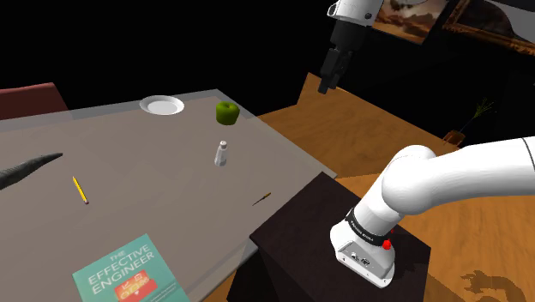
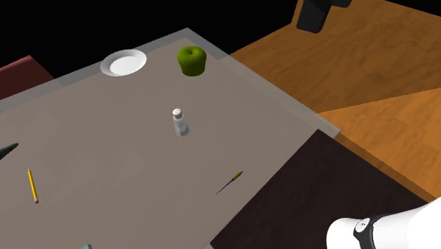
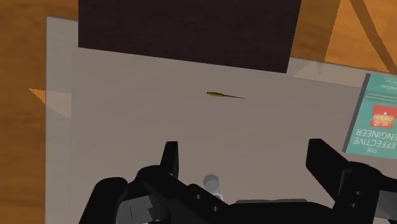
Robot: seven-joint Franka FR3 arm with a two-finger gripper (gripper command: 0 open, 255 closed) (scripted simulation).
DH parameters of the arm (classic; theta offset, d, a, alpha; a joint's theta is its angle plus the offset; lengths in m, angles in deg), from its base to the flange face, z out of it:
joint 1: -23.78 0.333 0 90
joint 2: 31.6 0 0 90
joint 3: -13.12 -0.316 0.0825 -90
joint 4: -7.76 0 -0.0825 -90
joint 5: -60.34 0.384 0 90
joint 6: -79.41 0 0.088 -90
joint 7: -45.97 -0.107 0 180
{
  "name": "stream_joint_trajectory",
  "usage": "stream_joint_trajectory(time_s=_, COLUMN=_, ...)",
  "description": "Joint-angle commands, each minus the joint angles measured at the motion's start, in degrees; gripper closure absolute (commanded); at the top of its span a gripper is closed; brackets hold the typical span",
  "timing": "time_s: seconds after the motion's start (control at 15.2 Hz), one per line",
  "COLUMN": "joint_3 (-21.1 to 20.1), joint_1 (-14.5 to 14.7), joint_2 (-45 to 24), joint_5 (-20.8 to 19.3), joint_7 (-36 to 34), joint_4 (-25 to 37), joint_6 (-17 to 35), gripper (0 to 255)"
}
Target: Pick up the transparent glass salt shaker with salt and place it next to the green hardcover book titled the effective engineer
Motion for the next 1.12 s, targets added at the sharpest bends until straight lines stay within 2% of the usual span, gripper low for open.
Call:
stream_joint_trajectory(time_s=0.0, joint_3=0.0, joint_1=0.0, joint_2=0.0, joint_5=0.0, joint_7=0.0, joint_4=0.0, joint_6=0.0, gripper=0)
stream_joint_trajectory(time_s=0.53, joint_3=-1.8, joint_1=0.3, joint_2=-4.5, joint_5=2.3, joint_7=-1.6, joint_4=-11.4, joint_6=20.3, gripper=0)
stream_joint_trajectory(time_s=1.06, joint_3=-3.7, joint_1=1.1, joint_2=-16.4, joint_5=4.9, joint_7=-2.6, joint_4=-16.7, joint_6=42.0, gripper=0)
